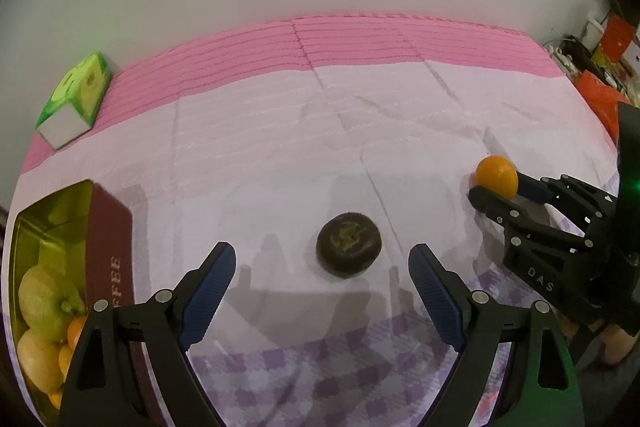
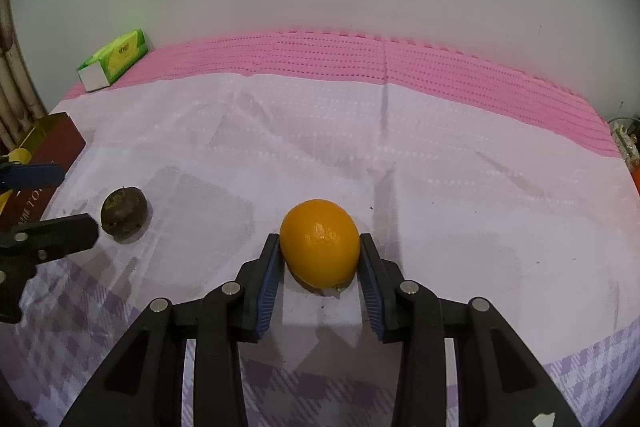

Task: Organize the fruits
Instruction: 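Move the left gripper onto the dark mangosteen and close it while right holds the orange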

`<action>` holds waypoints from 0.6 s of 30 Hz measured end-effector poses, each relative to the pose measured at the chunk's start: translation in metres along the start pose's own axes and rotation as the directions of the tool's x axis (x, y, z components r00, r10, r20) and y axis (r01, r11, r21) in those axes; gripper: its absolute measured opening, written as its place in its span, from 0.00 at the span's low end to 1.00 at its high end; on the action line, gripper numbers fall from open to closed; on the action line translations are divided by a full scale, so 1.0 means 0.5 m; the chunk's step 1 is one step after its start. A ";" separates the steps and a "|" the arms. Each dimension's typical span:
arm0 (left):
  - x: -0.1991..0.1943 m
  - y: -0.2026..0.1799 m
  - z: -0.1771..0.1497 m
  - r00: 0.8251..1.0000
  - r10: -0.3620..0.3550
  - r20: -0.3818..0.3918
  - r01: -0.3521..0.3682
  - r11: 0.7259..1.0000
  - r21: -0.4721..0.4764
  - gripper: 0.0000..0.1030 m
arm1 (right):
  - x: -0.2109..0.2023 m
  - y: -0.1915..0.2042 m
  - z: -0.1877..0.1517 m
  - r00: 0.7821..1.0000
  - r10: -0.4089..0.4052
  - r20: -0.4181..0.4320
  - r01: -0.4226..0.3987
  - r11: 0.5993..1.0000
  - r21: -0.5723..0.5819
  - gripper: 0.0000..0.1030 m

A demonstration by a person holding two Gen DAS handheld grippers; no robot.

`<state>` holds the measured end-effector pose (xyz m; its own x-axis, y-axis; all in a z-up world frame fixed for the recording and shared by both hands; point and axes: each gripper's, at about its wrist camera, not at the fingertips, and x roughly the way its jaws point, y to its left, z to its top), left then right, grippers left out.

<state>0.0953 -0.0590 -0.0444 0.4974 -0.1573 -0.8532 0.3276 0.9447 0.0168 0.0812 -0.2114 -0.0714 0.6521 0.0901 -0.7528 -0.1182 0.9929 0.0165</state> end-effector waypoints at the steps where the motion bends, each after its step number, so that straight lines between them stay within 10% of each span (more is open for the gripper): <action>1: 0.002 -0.002 0.002 1.000 0.001 -0.001 -0.001 1.000 0.003 0.86 | 0.000 0.000 0.000 1.000 0.002 0.000 -0.002 1.000 0.002 0.34; 8: 0.031 -0.014 0.011 1.000 -0.014 -0.019 0.015 1.000 0.015 0.83 | 0.000 -0.007 -0.003 1.000 0.013 0.000 -0.013 1.000 0.009 0.35; 18: 0.063 -0.009 0.016 0.998 -0.030 -0.052 0.030 1.000 -0.008 0.52 | -0.001 -0.009 -0.003 1.000 0.014 0.000 -0.014 1.000 0.009 0.35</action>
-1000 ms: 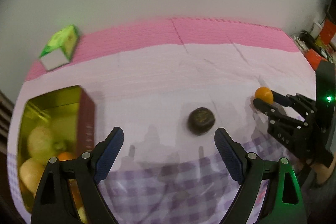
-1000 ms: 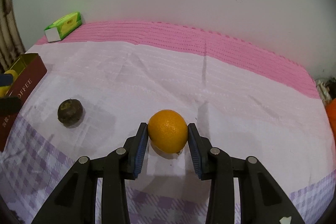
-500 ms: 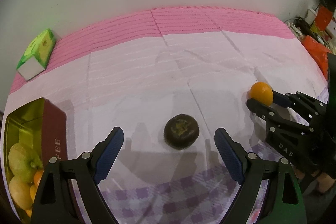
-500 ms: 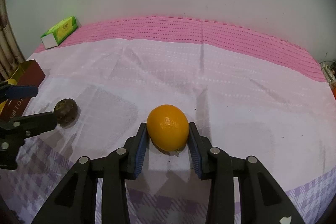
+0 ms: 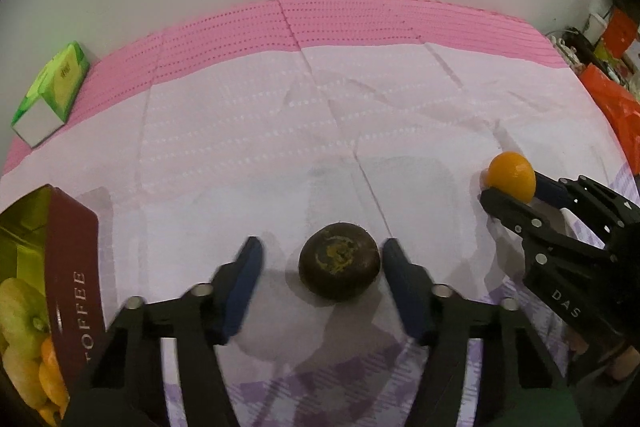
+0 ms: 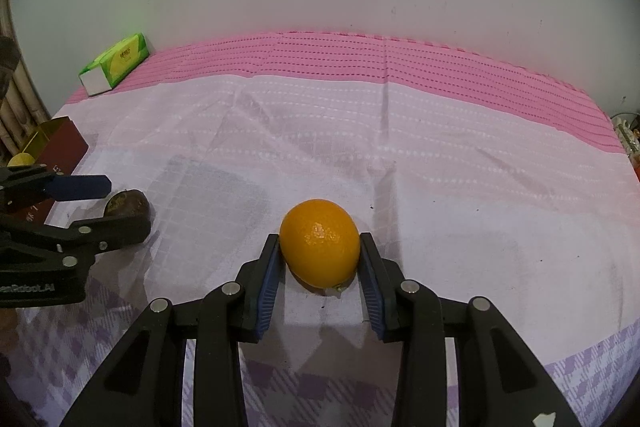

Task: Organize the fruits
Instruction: 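Move the left gripper onto the dark mangosteen and close it while right holds the orange, then carry the mangosteen with the left gripper over the tray and lower it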

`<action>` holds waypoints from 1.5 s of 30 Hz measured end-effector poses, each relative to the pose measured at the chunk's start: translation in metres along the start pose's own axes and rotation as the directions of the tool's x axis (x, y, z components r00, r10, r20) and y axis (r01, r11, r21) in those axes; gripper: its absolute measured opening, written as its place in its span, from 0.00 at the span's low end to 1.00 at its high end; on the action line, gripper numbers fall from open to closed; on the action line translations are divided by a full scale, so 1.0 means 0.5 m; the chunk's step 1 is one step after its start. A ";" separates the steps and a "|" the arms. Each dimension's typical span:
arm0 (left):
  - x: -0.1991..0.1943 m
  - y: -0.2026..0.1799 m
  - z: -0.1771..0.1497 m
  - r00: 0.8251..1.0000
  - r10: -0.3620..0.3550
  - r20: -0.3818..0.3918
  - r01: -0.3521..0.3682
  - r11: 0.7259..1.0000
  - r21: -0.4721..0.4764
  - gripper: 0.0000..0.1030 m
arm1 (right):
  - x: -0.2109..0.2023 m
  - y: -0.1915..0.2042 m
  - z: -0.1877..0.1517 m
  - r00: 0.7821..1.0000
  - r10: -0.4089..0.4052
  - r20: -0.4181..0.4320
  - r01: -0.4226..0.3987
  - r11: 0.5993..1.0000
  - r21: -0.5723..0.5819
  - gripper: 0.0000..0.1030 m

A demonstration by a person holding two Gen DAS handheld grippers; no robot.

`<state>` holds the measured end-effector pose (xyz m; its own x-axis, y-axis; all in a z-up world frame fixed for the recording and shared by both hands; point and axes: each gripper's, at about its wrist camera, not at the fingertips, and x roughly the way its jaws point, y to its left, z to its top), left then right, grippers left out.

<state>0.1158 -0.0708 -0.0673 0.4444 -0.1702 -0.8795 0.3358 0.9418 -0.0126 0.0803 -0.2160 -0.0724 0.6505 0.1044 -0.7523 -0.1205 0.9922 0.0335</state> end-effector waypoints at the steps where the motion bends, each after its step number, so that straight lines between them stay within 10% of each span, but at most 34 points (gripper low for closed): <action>1: 0.003 0.000 -0.001 1.000 -0.005 -0.005 0.005 1.000 -0.003 0.51 | -0.001 0.000 -0.001 1.000 -0.001 0.000 0.001 1.000 0.000 0.35; 4: -0.001 -0.003 -0.003 1.000 -0.008 0.006 0.008 1.000 0.000 0.39 | -0.002 0.000 -0.001 1.000 -0.001 0.000 0.001 1.000 0.000 0.35; 45: -0.241 0.144 -0.088 0.976 0.178 0.122 -0.145 0.960 -0.238 0.39 | 0.002 0.002 -0.001 1.000 -0.012 -0.002 0.012 1.000 -0.009 0.35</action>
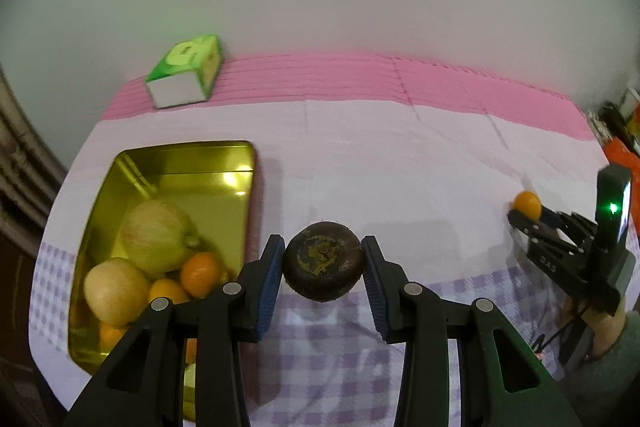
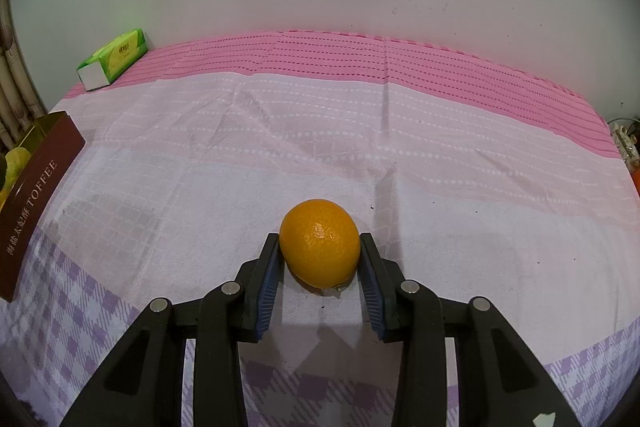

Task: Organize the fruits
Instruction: 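Carry the mangosteen with the left gripper over the tray and lower it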

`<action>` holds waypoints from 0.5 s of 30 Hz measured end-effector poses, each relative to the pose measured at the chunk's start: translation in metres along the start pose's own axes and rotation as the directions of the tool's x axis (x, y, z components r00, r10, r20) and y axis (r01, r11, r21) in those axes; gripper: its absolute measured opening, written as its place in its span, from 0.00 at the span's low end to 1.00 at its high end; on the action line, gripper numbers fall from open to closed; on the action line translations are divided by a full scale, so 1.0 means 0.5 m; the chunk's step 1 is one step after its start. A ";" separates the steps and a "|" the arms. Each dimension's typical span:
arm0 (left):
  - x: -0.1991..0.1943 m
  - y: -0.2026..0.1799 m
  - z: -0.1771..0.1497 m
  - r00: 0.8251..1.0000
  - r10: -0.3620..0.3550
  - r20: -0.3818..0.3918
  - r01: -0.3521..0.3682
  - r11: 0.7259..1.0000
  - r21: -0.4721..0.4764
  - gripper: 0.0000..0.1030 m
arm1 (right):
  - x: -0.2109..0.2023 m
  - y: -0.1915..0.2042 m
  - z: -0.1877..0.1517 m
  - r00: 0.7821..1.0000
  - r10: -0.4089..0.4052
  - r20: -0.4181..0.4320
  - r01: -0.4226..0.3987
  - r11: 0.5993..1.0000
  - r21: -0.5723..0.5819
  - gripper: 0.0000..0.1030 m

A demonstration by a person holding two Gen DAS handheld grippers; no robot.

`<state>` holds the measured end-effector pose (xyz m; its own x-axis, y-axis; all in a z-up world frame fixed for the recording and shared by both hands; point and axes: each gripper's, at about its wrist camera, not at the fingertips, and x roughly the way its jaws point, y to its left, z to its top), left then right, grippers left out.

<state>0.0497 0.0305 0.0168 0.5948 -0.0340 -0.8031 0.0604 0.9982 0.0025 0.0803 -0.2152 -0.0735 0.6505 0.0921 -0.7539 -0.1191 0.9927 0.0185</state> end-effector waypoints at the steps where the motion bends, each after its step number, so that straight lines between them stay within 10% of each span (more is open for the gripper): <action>1: -0.002 0.009 0.000 1.000 0.006 0.001 -0.006 1.000 -0.009 0.39 | 0.000 -0.001 0.000 1.000 0.000 0.000 0.000 1.000 0.000 0.35; 15: -0.022 0.125 -0.012 0.995 0.101 -0.004 -0.101 0.991 -0.083 0.39 | 0.002 -0.002 0.001 1.000 -0.002 0.000 0.002 1.000 -0.004 0.35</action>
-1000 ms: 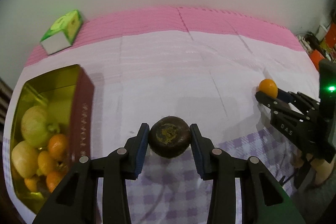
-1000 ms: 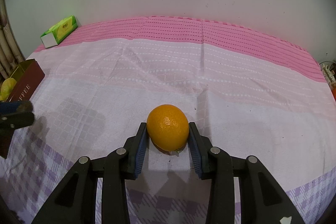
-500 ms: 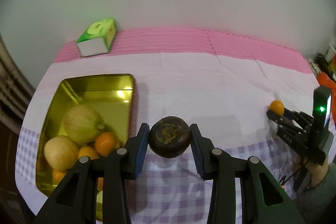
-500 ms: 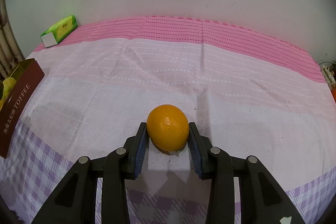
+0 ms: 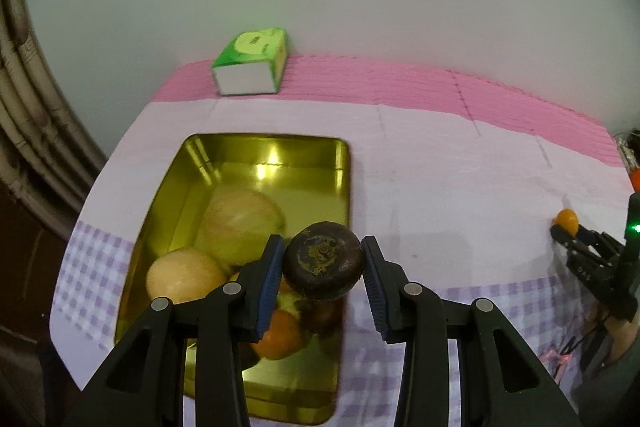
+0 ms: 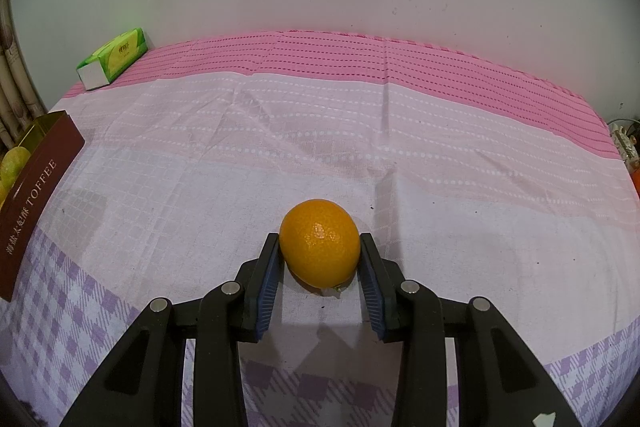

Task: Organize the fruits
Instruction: 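Carry the mangosteen with the left gripper over the tray and lower it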

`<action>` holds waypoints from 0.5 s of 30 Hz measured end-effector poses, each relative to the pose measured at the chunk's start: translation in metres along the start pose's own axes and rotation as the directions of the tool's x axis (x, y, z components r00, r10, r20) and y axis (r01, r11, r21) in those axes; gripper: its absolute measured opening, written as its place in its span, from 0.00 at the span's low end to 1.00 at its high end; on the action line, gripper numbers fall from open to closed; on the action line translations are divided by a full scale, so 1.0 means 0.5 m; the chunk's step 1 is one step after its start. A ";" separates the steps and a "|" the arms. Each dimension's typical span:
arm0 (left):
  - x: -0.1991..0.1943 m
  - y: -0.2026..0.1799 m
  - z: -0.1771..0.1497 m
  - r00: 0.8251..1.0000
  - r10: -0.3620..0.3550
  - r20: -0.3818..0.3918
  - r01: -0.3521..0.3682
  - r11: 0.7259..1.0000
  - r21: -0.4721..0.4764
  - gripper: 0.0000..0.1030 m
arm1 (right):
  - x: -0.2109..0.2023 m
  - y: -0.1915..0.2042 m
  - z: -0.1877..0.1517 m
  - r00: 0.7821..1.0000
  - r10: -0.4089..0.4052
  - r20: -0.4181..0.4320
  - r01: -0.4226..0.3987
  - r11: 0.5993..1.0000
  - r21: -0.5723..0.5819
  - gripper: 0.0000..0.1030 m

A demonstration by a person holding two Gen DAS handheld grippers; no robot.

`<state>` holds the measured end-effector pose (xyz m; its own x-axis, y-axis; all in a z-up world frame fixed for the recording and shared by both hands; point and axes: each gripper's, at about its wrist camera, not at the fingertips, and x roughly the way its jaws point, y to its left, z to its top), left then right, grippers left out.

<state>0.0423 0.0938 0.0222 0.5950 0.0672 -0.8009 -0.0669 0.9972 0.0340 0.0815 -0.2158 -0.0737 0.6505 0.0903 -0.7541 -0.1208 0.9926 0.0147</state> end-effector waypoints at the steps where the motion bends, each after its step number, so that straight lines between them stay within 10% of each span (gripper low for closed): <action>1: 0.001 0.007 -0.003 1.000 0.005 -0.005 -0.005 1.000 -0.004 0.39 | 0.001 -0.002 0.000 1.000 0.000 0.000 0.000 1.000 0.000 0.35; 15: 0.024 0.068 -0.053 0.996 0.030 -0.080 -0.034 0.998 -0.050 0.39 | 0.000 -0.001 0.000 1.000 -0.001 0.000 0.001 1.000 -0.001 0.35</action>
<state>0.0258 0.1274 -0.0021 0.5271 0.0945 -0.8445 -0.1273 0.9914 0.0315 0.0817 -0.2162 -0.0736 0.6505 0.0896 -0.7542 -0.1207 0.9926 0.0138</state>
